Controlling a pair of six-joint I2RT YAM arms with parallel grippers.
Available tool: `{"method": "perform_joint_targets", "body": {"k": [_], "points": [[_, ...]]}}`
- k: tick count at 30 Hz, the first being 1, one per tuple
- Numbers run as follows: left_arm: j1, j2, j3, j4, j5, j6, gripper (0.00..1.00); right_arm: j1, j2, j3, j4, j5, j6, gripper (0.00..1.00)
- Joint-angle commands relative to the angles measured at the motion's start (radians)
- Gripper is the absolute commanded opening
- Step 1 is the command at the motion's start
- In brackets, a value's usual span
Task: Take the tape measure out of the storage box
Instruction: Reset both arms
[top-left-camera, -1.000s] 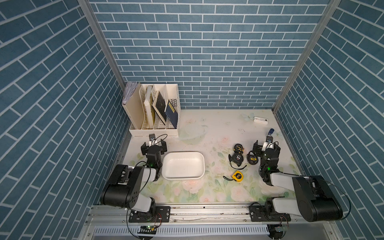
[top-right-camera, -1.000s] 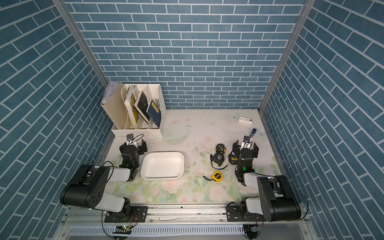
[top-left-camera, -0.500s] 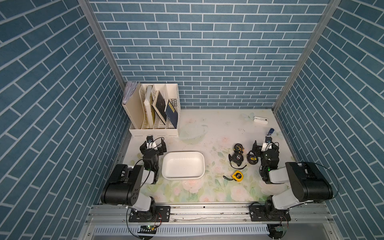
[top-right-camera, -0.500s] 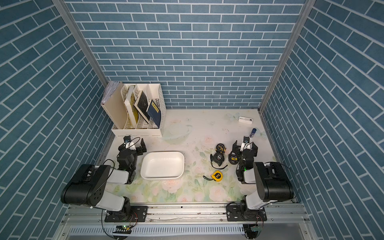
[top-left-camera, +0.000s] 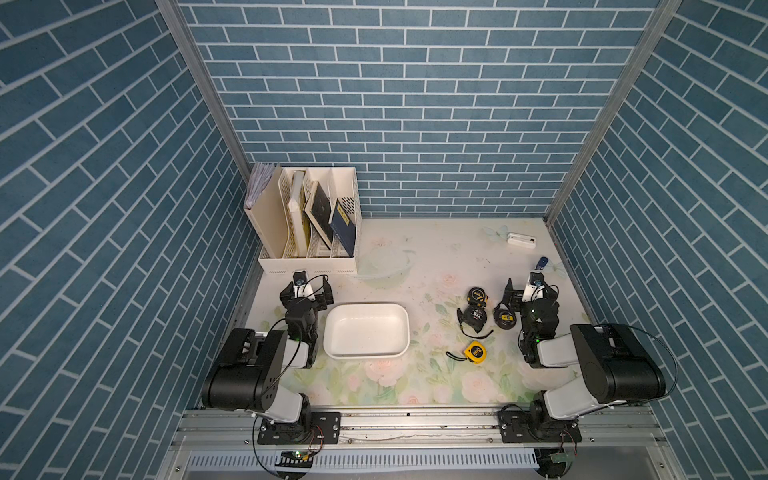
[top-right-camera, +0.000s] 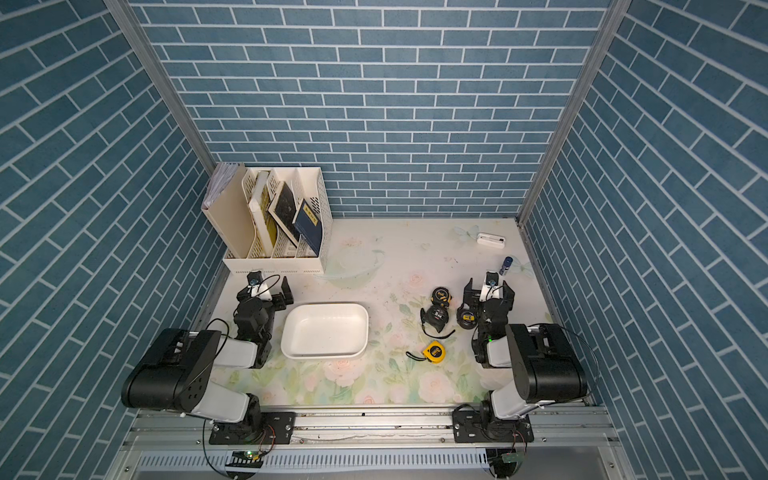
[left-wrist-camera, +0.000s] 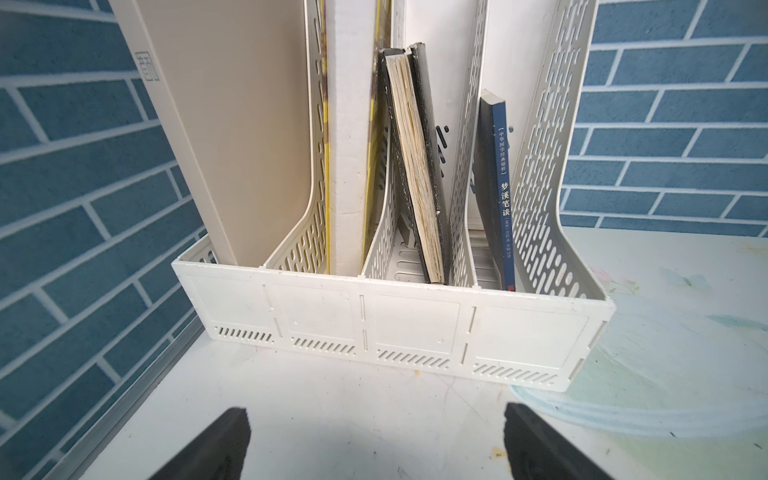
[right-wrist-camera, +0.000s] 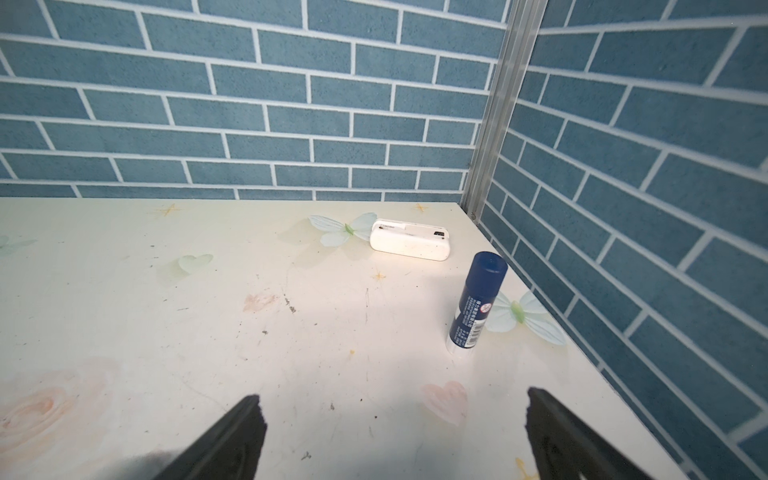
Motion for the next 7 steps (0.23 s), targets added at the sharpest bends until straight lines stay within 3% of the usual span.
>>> {"method": "perform_joint_targets", "body": {"k": [1, 7], "points": [[0.006, 0.001, 0.005, 0.019, 0.006, -0.003, 1.00, 0.006, 0.002, -0.003, 0.026, -0.026, -0.009, 1.00], [0.006, 0.002, 0.005, 0.020, 0.007, -0.003, 1.00, 0.005, 0.000, -0.012, 0.039, -0.023, -0.009, 1.00]]}}
